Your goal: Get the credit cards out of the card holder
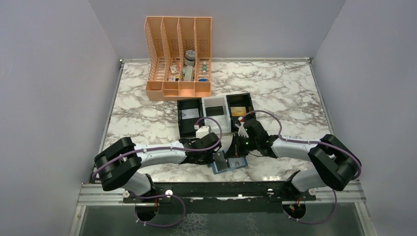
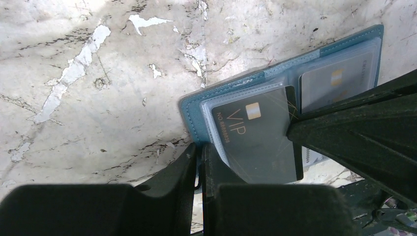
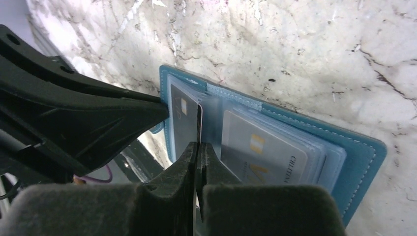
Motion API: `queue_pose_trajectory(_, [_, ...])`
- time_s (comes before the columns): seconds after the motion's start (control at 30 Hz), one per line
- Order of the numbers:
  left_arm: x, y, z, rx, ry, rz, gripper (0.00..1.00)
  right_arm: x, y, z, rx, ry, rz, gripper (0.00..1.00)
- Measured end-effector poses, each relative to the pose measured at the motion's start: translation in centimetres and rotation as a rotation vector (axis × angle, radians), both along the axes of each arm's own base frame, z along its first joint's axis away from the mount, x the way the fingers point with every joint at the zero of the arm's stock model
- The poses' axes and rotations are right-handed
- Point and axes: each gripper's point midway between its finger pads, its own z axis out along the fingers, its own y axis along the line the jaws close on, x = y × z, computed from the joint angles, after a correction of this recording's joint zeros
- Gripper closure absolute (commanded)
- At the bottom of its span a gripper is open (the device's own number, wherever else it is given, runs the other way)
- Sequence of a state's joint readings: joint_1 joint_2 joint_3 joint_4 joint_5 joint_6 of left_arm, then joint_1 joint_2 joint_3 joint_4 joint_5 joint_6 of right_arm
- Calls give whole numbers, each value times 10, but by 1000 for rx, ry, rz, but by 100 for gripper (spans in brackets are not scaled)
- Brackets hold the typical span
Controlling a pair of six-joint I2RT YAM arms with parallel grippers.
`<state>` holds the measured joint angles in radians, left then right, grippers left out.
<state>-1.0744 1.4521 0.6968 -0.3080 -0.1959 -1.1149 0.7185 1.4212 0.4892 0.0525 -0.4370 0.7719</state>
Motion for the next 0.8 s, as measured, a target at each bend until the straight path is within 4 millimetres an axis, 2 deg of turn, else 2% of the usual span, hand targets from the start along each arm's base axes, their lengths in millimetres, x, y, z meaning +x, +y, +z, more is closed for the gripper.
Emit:
queue_pose_trajectory(0.3, [0, 0, 0, 9, 1, -5, 90, -3, 2, 9, 102, 17, 33, 99])
queue_pose_trajectory(0.63, [1, 0, 1, 10, -1, -6, 89, -2, -11, 6, 128, 43, 34, 97])
queue_pose_trajectory(0.8, [2, 1, 2, 24, -15, -24, 65, -8, -13, 2, 156, 75, 0, 97])
